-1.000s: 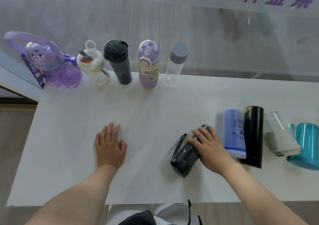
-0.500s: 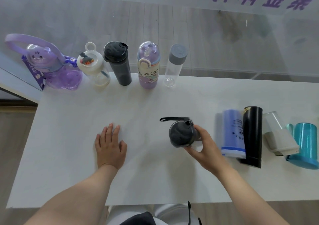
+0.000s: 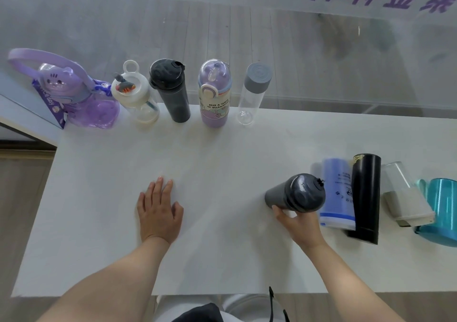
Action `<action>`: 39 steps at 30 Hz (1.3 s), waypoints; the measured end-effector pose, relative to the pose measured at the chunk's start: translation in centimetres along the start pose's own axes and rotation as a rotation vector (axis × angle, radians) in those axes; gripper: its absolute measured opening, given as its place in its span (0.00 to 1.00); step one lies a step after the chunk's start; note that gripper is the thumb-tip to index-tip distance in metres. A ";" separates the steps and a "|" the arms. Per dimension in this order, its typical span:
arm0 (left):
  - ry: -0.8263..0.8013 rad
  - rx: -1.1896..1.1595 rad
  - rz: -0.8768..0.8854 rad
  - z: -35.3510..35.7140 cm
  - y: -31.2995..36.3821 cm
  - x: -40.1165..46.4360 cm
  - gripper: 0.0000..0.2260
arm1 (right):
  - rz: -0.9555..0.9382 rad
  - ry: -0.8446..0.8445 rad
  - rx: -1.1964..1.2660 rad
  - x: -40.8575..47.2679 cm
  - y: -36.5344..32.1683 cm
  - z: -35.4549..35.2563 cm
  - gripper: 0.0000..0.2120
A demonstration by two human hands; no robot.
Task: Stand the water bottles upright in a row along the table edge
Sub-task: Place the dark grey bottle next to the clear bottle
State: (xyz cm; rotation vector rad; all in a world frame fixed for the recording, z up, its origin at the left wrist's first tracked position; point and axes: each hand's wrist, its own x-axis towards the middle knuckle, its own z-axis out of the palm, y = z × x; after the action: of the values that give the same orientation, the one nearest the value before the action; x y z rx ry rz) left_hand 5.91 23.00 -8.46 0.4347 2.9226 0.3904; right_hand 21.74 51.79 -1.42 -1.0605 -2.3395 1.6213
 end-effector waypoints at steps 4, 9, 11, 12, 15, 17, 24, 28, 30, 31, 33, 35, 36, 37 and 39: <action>-0.004 0.002 -0.002 -0.1 0.0 0.0 0.28 | -0.017 0.023 -0.008 1.2 -0.5 0.3 0.16; -0.016 0.013 -0.010 -0.1 0.0 0.0 0.28 | 0.009 0.011 -0.028 4.1 -1.2 0.0 0.10; -0.024 0.017 -0.016 -0.2 0.0 0.0 0.28 | 0.034 0.022 -0.018 5.7 -1.5 0.0 0.09; -0.027 0.021 -0.017 -0.2 0.1 0.0 0.28 | 0.043 0.031 -0.003 6.5 -1.7 0.0 0.10; -0.035 0.026 -0.018 -0.2 0.1 0.1 0.28 | 0.047 0.051 0.020 9.2 -2.6 -0.3 0.12; -0.034 0.027 -0.017 -0.3 0.1 0.2 0.28 | 0.046 0.047 0.003 11.1 -2.9 -0.6 0.14; -0.022 0.021 -0.006 -0.4 0.1 0.3 0.27 | -0.015 0.026 -0.075 16.5 -4.2 -0.7 0.13; -0.017 0.022 -0.001 -0.4 0.1 0.3 0.27 | -0.036 0.018 -0.089 18.8 -5.1 -0.7 0.17; -0.017 0.020 -0.005 -0.4 0.2 0.3 0.27 | -0.034 0.007 -0.095 20.0 -5.5 -0.8 0.17; -0.016 0.018 -0.004 -0.4 0.2 0.3 0.27 | -0.045 -0.002 -0.088 20.5 -5.8 -0.8 0.17; -0.011 0.015 -0.002 -0.3 0.2 0.3 0.27 | -0.060 -0.016 -0.061 21.5 -6.3 -0.9 0.17; -0.006 0.012 0.001 -0.3 0.2 0.4 0.27 | -0.064 -0.031 -0.056 22.3 -6.8 -0.9 0.17; -0.006 0.013 0.002 -0.2 0.1 0.4 0.27 | -0.062 -0.040 -0.056 22.6 -7.0 -1.0 0.16; -0.009 0.014 0.001 -0.2 0.1 0.4 0.27 | -0.060 -0.052 -0.055 22.8 -7.2 -1.0 0.16; -0.015 0.016 0.000 -0.2 0.0 0.4 0.27 | -0.055 -0.074 -0.041 23.0 -7.2 -1.0 0.17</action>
State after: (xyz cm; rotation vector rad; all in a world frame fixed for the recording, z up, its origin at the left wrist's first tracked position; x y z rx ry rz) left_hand 5.53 23.09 -8.30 0.4378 2.9129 0.3618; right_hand 1.47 64.78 -1.57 -0.9510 -2.4361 1.6266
